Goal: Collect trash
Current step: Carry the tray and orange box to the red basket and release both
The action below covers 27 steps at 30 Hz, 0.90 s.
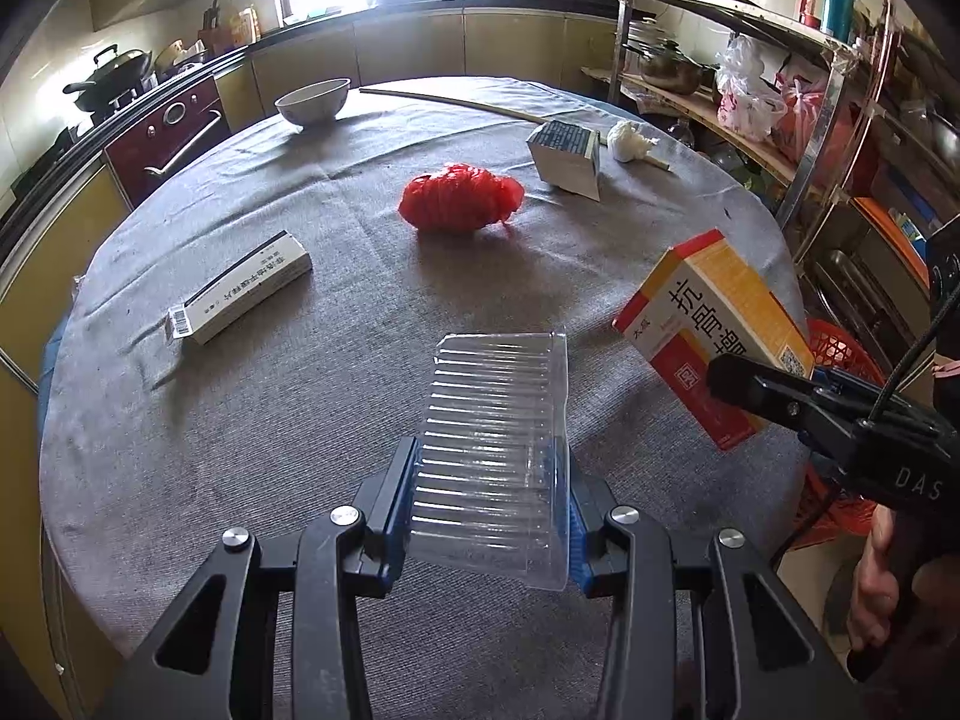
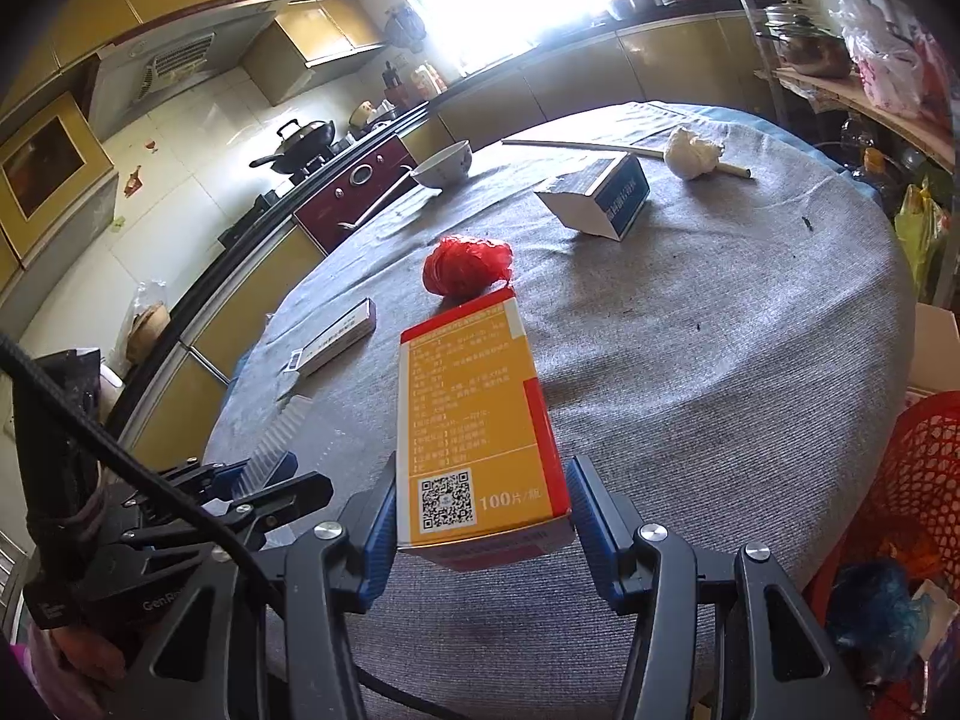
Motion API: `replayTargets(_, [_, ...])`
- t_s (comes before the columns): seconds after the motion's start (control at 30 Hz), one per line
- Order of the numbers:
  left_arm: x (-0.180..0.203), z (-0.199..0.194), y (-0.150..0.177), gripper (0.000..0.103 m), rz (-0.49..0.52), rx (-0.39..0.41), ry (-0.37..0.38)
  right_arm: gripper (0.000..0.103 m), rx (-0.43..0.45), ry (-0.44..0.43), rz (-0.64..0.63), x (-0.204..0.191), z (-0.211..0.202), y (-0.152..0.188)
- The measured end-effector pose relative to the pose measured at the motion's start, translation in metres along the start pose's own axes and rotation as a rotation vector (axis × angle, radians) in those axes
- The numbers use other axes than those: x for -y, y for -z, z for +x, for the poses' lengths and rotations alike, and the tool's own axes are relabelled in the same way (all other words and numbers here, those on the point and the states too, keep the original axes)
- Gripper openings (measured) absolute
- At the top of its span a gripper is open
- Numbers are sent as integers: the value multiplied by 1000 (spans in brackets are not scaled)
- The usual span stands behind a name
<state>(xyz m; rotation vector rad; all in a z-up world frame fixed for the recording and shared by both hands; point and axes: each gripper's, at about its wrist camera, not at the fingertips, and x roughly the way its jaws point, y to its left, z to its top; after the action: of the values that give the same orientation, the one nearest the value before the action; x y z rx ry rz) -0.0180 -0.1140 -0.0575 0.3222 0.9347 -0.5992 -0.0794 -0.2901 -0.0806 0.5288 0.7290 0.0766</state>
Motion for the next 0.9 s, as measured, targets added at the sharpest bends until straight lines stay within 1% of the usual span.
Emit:
replayTargets(0.2, [13, 0, -4, 44, 40, -1, 11, 56, 37, 18, 23, 13, -14, -5])
replayTargets(0.47, [45, -3, -10, 44, 121, 3, 39, 56, 90, 76, 79, 43, -39, -10])
replayTargets(0.57, [61, -5, -14, 44, 161, 6, 67, 56, 115, 109, 96, 56, -53, -12])
replayTargets(0.7, [89, -7, -21, 44, 217, 12, 123, 56, 150, 162, 117, 73, -75, -12])
replayTargets(0.9, [146, -8, -30, 44, 329, 36, 211, 56, 187, 264, 169, 109, -118, 1])
